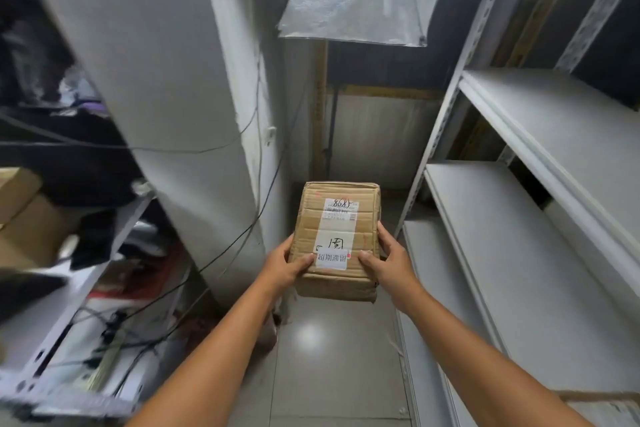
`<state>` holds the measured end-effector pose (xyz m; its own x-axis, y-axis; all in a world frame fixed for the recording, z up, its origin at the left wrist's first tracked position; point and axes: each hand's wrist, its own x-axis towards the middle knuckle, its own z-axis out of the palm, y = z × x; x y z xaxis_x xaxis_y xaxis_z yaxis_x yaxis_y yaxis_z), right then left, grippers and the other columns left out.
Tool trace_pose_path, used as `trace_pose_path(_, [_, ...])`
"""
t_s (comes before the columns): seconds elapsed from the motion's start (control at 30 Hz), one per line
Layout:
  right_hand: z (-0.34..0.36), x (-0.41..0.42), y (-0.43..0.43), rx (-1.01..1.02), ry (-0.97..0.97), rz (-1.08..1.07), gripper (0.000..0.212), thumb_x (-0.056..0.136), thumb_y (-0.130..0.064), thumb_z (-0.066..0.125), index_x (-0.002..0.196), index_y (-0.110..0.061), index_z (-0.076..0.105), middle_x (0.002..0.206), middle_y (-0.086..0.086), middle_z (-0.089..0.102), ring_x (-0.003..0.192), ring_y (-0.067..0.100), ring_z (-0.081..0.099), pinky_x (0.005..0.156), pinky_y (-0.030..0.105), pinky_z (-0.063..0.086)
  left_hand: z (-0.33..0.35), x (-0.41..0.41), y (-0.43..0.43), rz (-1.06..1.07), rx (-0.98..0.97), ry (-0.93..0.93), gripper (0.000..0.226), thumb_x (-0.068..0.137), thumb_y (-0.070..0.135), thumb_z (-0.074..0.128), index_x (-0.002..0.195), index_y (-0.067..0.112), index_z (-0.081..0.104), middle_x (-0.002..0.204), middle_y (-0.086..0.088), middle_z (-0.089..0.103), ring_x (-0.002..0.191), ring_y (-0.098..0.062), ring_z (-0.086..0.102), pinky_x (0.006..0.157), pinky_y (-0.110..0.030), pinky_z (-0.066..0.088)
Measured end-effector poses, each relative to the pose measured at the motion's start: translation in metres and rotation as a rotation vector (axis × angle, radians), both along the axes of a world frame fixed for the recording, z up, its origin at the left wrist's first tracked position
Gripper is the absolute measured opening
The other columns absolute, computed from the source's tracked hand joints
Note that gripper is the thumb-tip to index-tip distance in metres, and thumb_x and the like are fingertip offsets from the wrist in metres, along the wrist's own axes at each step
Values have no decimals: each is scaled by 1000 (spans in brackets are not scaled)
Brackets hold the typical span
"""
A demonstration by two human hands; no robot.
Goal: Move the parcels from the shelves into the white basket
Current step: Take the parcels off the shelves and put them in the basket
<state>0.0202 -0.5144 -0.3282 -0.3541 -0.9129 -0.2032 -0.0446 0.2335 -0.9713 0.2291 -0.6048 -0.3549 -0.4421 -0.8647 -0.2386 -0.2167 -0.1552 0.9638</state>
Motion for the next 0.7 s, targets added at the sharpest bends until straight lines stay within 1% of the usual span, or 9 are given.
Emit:
trace_pose_path(0.1, [3,30,17,-18,-10,89,77,89,-8,67,152,-29,27,136,-6,55,117,9,58,92,31,55,7,36,41,121,-14,10,42,83,18,73,114,41,55,94,25,70,92,8,64,69,-6,48])
trace_pose_path(0.23, [4,69,31,-41,-59,208,76,88,-2,67,150,-27,31,130,-9,59,109,3,63,80,20,57,16,80,92,293,-50,-22,44,83,21,74,119,38,55,102,20,69,96,5,63,82,-11,49])
trace_pose_path(0.3, [4,89,39,-36,-79,285,76,87,-2,67,150,-27,31,129,-10,58,113,6,60,82,20,56,19,102,119,370,-57,-48,41,82,23,74,114,41,56,100,23,68,95,10,61,77,-5,46])
trace_pose_path(0.37, [4,110,47,-26,-88,356,77,88,-5,68,150,-28,30,127,-13,58,116,9,58,87,26,56,26,124,147,438,-74,-86,34,82,23,74,108,41,59,101,22,69,97,7,62,79,-8,48])
trace_pose_path(0.43, [5,135,53,-32,-87,440,77,88,-5,68,151,-27,30,135,-9,55,121,13,56,97,37,53,30,147,172,509,-83,-117,38,84,23,73,118,34,60,108,15,69,102,-2,63,89,-16,49])
trace_pose_path(0.5, [4,164,60,-31,-82,518,78,87,-6,69,151,-28,30,138,-8,53,123,15,55,100,41,51,36,173,200,591,-83,-137,45,84,24,72,126,28,56,109,13,67,99,2,61,83,-9,47])
trace_pose_path(0.57, [5,197,68,-45,-72,599,74,86,-10,71,145,-39,37,134,-11,57,119,11,58,98,38,52,43,200,227,671,-80,-161,45,85,25,72,126,30,54,108,14,66,95,3,60,78,-4,46])
trace_pose_path(0.63, [5,233,74,-73,-62,689,67,85,-12,72,134,-50,45,124,-16,63,113,8,61,95,34,53,48,228,250,754,-54,-172,45,86,24,71,128,22,56,115,7,66,104,-8,61,91,-18,49])
trace_pose_path(0.7, [6,274,80,-71,-52,766,69,85,-13,73,139,-44,44,122,-16,64,120,14,57,102,41,49,50,259,272,843,-32,-183,44,86,24,71,128,21,58,118,4,66,109,-13,60,97,-29,48])
